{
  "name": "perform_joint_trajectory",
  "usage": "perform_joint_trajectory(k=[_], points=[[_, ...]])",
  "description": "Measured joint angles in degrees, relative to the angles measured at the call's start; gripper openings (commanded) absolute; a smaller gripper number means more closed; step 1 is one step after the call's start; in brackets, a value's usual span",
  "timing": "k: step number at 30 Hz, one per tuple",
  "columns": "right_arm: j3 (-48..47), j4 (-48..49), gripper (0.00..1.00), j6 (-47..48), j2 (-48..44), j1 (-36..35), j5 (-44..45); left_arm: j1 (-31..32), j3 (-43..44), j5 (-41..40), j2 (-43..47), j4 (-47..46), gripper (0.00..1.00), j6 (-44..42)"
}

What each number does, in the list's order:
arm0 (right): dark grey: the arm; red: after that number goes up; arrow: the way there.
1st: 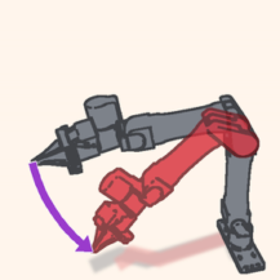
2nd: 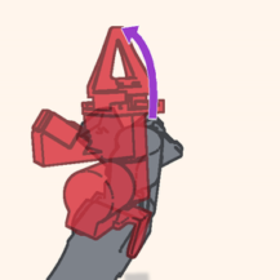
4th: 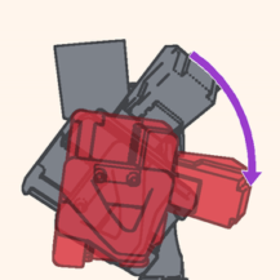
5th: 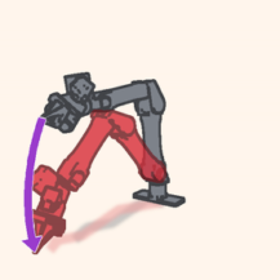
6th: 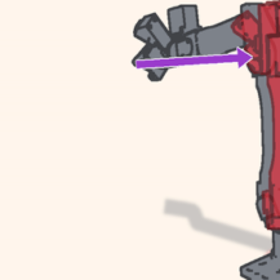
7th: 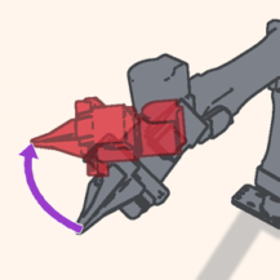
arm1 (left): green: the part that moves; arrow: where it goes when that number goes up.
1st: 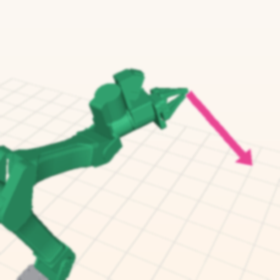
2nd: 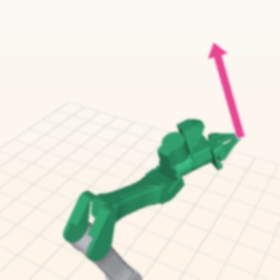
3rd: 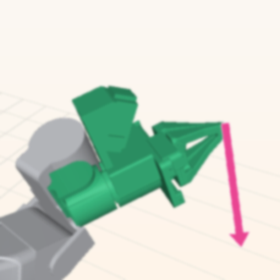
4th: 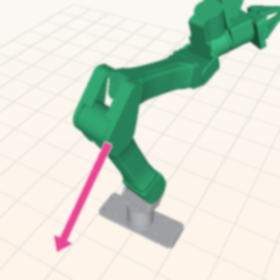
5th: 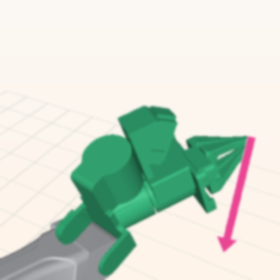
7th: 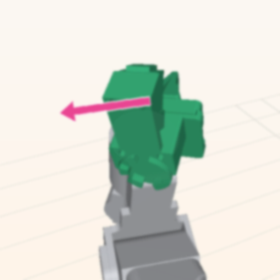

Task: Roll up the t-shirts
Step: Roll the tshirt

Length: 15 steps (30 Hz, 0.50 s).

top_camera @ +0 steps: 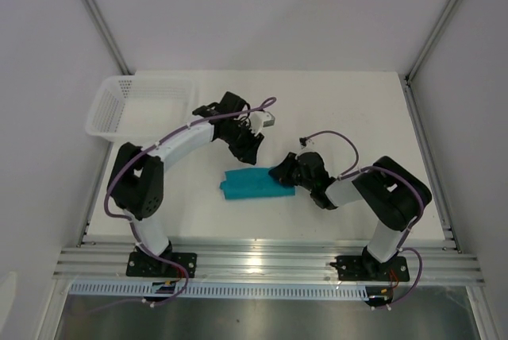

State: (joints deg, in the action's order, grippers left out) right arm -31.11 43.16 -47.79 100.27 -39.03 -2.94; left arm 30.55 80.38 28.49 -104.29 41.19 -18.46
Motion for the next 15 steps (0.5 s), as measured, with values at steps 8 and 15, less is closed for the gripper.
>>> perform_joint_trajectory(k=[8, 15], points=[[0.0, -3.7, 0.17, 0.7, -2.4, -1.2, 3.2, 0.8, -6.3, -4.4, 3.5, -1.7, 0.35, 0.0], [0.1, -5.8, 0.17, 1.3, -3.7, -1.9, 4.7, -1.0, -8.9, -10.3, -0.6, -1.2, 0.36, -0.1]])
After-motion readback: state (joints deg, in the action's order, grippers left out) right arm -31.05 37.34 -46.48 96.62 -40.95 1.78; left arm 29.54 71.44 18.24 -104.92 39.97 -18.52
